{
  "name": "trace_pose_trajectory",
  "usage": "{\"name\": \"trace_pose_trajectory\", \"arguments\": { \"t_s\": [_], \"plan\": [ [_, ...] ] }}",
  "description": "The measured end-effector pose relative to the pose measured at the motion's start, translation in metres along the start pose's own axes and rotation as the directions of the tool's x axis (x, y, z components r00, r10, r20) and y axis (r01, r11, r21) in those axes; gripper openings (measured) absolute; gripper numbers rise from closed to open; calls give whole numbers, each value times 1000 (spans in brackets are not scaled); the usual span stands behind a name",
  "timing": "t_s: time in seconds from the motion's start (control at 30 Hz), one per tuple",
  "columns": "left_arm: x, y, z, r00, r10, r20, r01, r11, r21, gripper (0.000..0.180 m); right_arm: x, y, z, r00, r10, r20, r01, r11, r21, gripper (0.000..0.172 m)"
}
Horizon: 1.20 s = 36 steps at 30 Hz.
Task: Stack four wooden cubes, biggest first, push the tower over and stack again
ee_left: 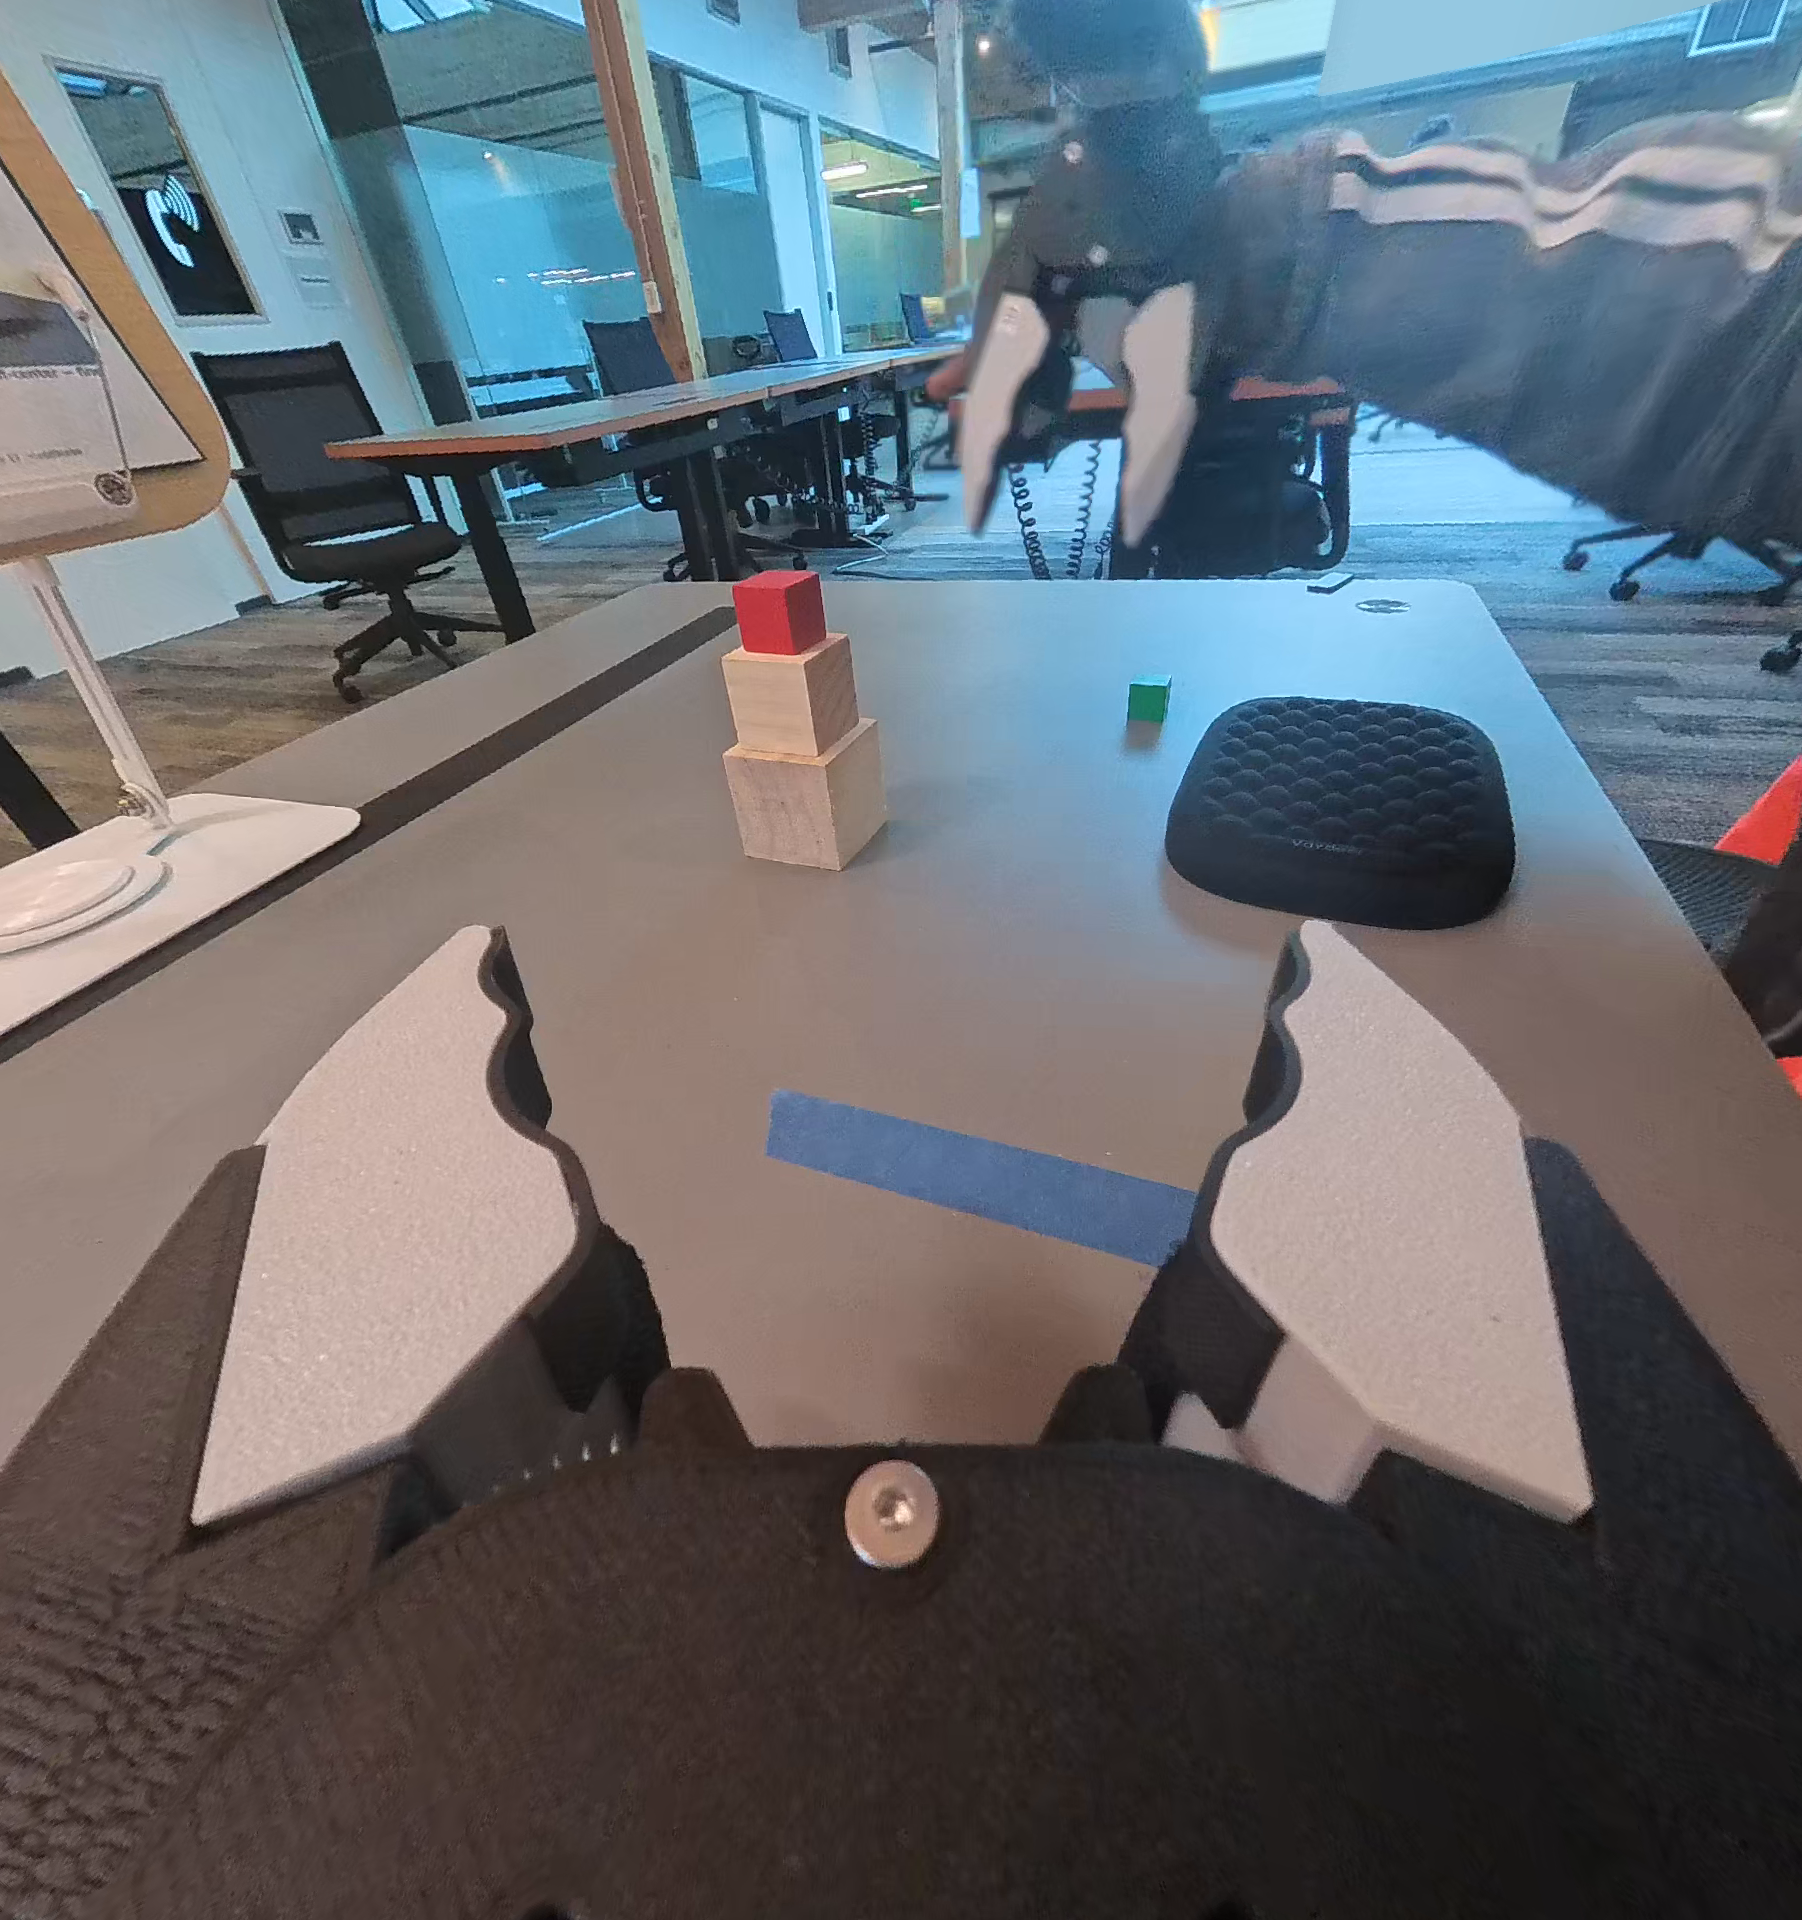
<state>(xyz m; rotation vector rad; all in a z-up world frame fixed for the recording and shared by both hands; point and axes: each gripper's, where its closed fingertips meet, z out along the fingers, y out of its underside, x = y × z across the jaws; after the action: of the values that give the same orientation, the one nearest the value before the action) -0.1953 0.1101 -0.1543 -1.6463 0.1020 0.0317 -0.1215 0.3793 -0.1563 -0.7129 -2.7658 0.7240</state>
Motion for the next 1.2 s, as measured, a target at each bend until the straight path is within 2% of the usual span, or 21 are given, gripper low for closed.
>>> {"name": "trace_pose_trajectory", "arguments": {
  "t_s": [0.1, 0.2, 0.4, 0.5, 0.53, 0.6, 0.7, 0.83, 0.97, 1.07, 1.2],
  "plan": [
    [0, 0, 0, 1000, 2, 0, -2, 1000, -1, 132, -25, 49, 3, 999, 23, 36, -17, 986, -168, 63],
    [1, 0, 1, 1000, 5, -3, -5, 1000, -1, 132, -37, 83, 12, 998, 46, 40, -34, 966, -257, 57],
    [0, 2, 1, 1000, -1, -5, 1, 1000, -3, 132, -37, 115, 34, 999, 31, 14, -25, 944, -329, 42],
    [1, 1, 1, 1000, 2, -5, -2, 1000, -2, 132, -37, 122, 40, 1000, 9, 22, -1, 940, -342, 22],
    [1, 1, 1, 1000, 1, -5, -1, 1000, -2, 132, -37, 121, 40, 1000, 0, 21, 7, 940, -341, 22],
    [1, 2, 2, 1000, -1, -5, 1, 1000, -4, 131, -35, 108, 36, 1000, 3, 19, 3, 950, -312, 21],
    [2, 3, 3, 1000, -1, -11, 0, 1000, -9, 131, -13, 71, 20, 998, -26, -50, 10, 957, -291, 21],
    [3, 4, 3, 1000, 5, -17, -5, 1000, -12, 132, 22, -10, -1, 993, -30, -112, 1, 968, -253, 21],
    [3, 3, 3, 1000, -2, -15, 2, 1000, -8, 132, 49, -83, -1, 994, -61, -86, 41, 976, -215, 21],
    [3, 4, 3, 1000, 0, -17, 0, 1000, -11, 132, 63, -103, 11, 997, -65, -50, 49, 957, -284, 21],
    [3, 3, 2, 1000, 5, -15, -5, 1000, -9, 132, 73, -99, 27, 1000, -3, -11, -2, 927, -375, 21]
  ]
}}
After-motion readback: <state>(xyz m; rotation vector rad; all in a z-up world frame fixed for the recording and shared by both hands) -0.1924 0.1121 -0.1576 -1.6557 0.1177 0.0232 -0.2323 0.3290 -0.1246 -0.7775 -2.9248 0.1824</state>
